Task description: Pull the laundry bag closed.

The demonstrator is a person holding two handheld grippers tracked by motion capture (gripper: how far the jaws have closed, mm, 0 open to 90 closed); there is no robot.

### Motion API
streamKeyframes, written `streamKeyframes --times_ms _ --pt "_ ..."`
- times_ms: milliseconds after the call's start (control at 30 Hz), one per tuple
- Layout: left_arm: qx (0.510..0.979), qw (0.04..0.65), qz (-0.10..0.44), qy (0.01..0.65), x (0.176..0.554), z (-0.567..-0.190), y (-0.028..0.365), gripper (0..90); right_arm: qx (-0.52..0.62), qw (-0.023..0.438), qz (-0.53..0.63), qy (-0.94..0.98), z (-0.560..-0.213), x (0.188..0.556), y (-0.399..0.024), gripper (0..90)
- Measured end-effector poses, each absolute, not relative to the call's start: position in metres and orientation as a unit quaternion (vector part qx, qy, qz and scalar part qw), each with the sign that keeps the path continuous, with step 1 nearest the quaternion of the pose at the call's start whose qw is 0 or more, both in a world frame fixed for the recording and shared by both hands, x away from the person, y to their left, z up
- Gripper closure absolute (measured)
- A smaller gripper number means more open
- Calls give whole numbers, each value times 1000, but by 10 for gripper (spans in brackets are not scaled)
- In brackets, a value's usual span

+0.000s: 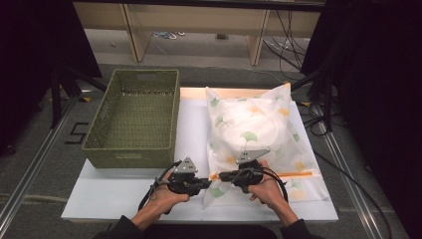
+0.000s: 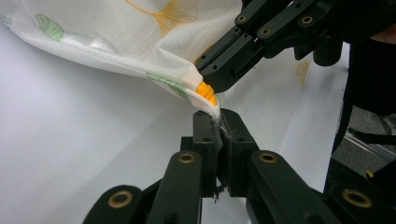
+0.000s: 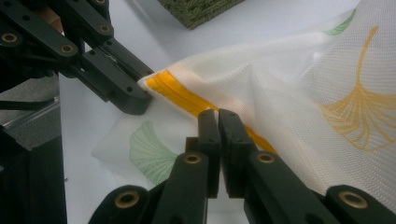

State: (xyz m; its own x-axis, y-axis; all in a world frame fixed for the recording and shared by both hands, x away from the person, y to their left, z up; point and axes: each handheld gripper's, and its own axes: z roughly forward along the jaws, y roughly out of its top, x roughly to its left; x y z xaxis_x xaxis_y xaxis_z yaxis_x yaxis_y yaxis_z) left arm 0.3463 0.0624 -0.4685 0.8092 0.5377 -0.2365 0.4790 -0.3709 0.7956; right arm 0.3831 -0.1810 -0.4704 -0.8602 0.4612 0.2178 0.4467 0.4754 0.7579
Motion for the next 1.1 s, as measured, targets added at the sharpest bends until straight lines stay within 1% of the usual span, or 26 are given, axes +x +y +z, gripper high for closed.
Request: streamKeyframes --times_ms 233,333,367,433,467,500,533,633,667,733,767,800,867,967,1033,1100 --pt "831 467 37 299 347 -468 63 855 268 13 435 859 -469 382 -178 900" --pt "830 471 37 297 348 -468 65 861 286 20 436 853 -466 379 -179 900" --pt "828 467 35 308 347 -468 65 862 284 22 437 853 -466 379 -179 900" --pt "829 472 39 296 348 -467 66 864 273 35 439 855 -463 378 -180 900" --pt "830 470 29 299 348 -466 66 865 281 34 440 852 -461 376 -181 900" --pt "830 472 34 295 348 -466 66 865 283 40 437 853 -459 374 -181 900" --pt "830 474 43 291 348 -466 65 866 293 37 437 849 -458 371 -181 900" --pt "828 475 41 294 347 -466 64 867 287 46 434 853 -458 371 -183 900" --pt "827 474 38 300 345 -466 63 868 290 47 428 855 -458 370 -183 900" --pt "830 474 42 290 346 -465 64 868 293 42 430 853 -459 371 -183 900" --pt "825 477 34 302 346 -466 63 868 293 43 433 852 -459 371 -184 900" --pt "825 476 37 302 346 -466 63 867 297 40 433 850 -459 370 -184 900" --pt "831 473 31 291 348 -466 64 867 286 34 443 849 -458 371 -183 900" --pt "827 474 33 302 347 -466 63 865 268 41 436 858 -455 369 -178 900" --pt "826 479 30 296 348 -466 64 864 269 35 435 858 -455 367 -177 900" --pt "825 476 24 304 348 -466 65 864 272 30 440 855 -455 367 -176 900"
